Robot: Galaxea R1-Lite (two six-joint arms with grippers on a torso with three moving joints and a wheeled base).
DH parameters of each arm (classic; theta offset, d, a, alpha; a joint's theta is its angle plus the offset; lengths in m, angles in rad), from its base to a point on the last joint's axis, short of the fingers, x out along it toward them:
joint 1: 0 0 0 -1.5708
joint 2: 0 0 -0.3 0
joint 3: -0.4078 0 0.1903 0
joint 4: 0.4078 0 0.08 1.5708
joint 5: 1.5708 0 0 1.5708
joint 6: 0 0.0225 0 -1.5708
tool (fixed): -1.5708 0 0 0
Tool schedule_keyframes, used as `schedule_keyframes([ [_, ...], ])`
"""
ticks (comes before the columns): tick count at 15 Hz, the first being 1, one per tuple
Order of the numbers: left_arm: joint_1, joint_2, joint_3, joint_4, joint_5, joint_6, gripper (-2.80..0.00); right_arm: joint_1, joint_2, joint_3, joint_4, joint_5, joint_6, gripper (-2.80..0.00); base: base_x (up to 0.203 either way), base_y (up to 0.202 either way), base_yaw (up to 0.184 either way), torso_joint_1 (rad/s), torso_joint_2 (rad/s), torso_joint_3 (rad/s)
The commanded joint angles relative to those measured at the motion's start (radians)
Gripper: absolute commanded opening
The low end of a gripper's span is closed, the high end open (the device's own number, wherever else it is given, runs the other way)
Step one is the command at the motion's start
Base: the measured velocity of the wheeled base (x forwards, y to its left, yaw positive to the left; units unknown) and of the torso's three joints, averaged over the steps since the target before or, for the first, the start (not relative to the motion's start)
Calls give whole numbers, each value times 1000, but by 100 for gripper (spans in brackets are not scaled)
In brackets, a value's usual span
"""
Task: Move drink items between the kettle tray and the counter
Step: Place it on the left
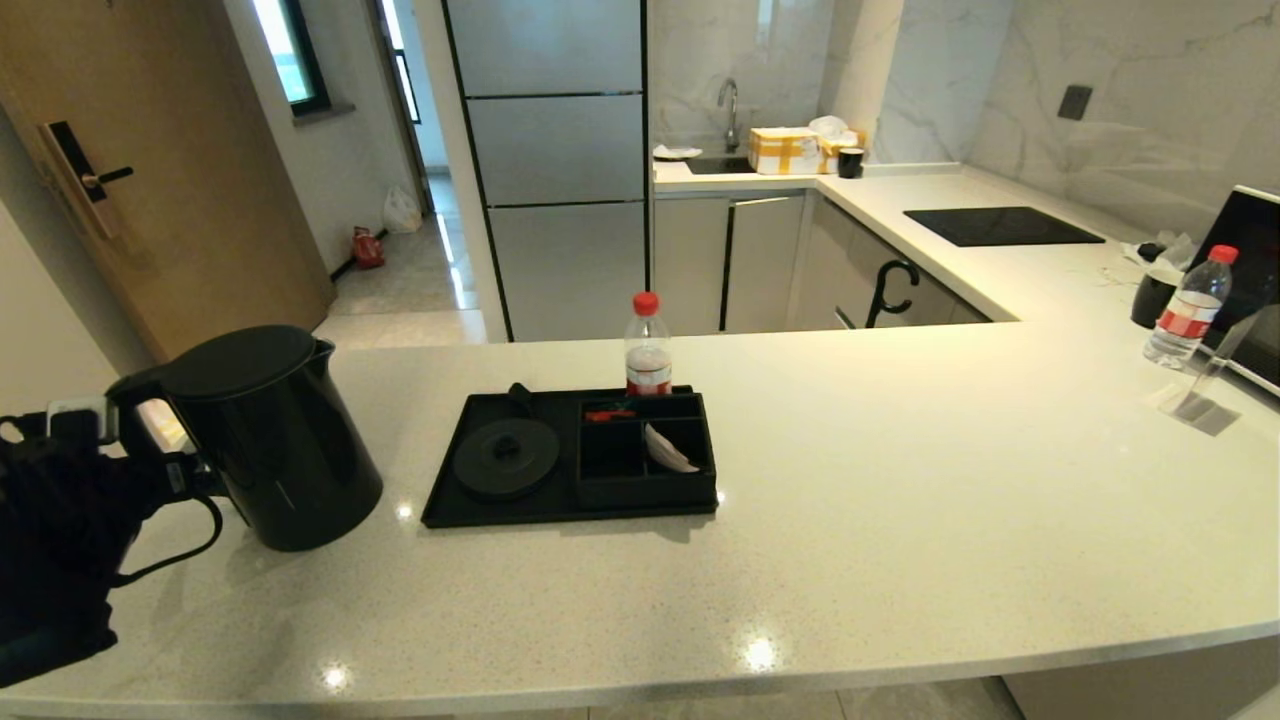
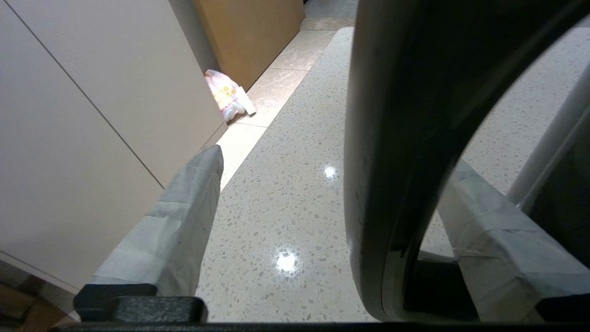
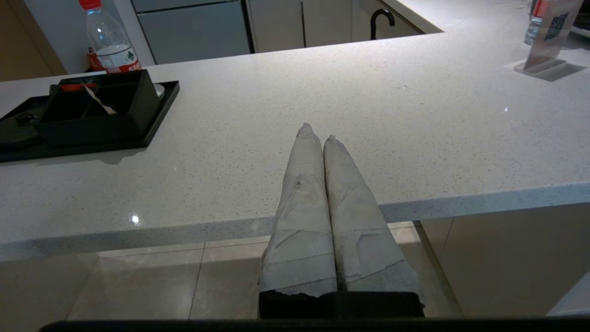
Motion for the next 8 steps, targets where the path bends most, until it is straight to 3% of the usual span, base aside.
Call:
schedule_keyframes([
  [1, -1, -14, 17, -20, 0, 0, 0, 1, 2, 32, -1, 0, 0, -280, 0, 0, 0, 0, 0, 0],
  [8, -5, -35, 75, -25, -5, 1, 0, 1, 0, 32, -1, 0, 0, -280, 0, 0, 0, 0, 0, 0],
])
